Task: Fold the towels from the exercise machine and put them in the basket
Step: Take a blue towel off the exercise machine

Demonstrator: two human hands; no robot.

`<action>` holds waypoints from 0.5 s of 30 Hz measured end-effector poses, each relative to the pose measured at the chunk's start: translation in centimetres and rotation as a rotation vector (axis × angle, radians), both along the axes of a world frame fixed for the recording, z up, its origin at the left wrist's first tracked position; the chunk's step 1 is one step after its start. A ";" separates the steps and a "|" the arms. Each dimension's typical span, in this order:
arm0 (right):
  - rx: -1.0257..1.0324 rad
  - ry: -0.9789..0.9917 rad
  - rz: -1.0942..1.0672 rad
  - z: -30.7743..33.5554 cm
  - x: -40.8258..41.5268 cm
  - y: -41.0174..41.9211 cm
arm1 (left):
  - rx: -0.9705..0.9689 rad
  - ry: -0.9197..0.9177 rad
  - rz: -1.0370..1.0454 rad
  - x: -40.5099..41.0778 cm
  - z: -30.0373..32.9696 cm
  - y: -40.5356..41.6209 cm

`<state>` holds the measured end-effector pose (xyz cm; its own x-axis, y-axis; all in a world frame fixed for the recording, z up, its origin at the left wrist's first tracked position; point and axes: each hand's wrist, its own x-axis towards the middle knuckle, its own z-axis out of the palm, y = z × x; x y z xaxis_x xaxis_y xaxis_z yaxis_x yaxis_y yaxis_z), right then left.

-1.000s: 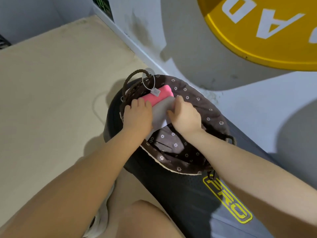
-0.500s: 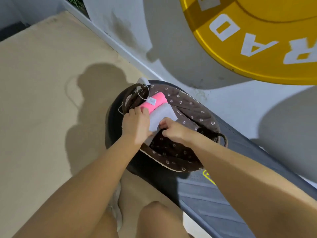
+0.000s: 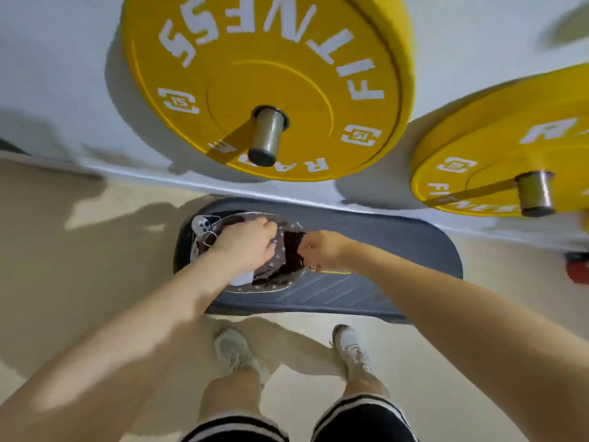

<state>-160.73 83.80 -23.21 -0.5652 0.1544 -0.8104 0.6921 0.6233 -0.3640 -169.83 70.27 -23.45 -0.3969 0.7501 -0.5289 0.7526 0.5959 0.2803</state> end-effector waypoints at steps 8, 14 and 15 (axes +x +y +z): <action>0.204 0.060 -0.383 11.3 12.4 4.3 | 0.084 -0.018 -0.477 5.1 9.1 8.1; 0.276 0.138 -0.795 15.7 29.2 6.3 | 0.089 -0.055 -0.746 18.2 11.1 16.0; 0.286 0.149 -0.879 15.8 32.5 6.2 | 0.091 -0.063 -0.783 21.3 11.7 17.1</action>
